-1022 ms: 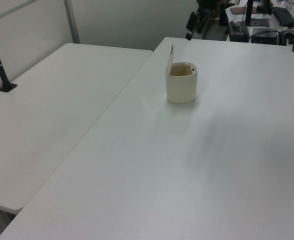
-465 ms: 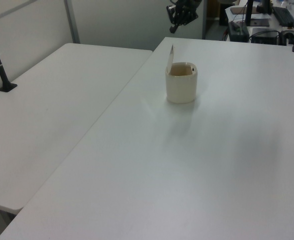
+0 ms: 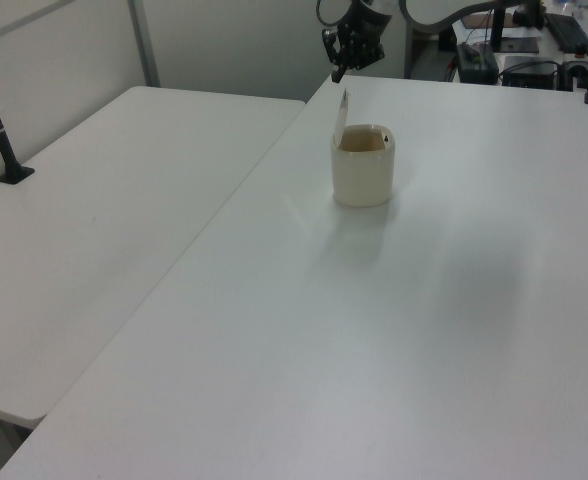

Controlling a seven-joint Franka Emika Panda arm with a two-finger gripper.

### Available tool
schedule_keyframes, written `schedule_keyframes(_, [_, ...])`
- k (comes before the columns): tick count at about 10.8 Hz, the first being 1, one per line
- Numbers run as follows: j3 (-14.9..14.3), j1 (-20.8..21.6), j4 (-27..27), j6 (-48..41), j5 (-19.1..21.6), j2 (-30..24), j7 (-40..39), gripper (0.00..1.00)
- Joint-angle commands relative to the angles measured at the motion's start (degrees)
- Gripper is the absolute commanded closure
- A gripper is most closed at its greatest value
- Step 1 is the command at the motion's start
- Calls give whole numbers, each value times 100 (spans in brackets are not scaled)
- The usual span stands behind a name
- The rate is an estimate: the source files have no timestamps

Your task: Close the trash bin

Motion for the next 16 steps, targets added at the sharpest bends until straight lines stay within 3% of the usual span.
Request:
schedule_keyframes(1, [-57,33,-8,68,-128,45,77,100])
schedule_keyframes(9, [-39,-2,-228,-28,-199,10,-309,100])
schedule_keyframes(16, [-39,-46,-351,-1135,-181,-157,-1224,100])
